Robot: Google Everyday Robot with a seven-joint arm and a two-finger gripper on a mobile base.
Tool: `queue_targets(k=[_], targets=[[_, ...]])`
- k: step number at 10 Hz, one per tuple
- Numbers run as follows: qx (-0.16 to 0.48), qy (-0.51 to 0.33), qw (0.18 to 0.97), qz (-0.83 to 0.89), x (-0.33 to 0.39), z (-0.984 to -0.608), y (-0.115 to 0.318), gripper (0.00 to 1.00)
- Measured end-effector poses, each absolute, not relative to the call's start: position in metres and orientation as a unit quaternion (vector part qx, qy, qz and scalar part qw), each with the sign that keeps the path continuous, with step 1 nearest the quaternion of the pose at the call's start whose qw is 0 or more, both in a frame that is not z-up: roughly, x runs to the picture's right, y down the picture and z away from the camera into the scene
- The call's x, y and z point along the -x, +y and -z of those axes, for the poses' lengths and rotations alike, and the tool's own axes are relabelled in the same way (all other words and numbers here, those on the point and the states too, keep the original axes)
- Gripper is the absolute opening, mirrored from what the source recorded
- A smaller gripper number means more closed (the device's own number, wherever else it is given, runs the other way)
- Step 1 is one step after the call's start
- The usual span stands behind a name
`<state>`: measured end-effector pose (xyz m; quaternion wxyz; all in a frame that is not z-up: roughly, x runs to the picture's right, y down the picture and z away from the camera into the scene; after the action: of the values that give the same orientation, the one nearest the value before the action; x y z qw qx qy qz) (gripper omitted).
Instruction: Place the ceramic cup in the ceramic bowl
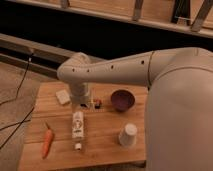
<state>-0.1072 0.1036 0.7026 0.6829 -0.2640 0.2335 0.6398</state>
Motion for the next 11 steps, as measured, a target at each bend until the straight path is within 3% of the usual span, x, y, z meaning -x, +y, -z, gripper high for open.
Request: queue_targets(k=[11], targets=[[0.268,0.239,0.679,-0.641,0.1068,-0.7058,0.1042,0.65]])
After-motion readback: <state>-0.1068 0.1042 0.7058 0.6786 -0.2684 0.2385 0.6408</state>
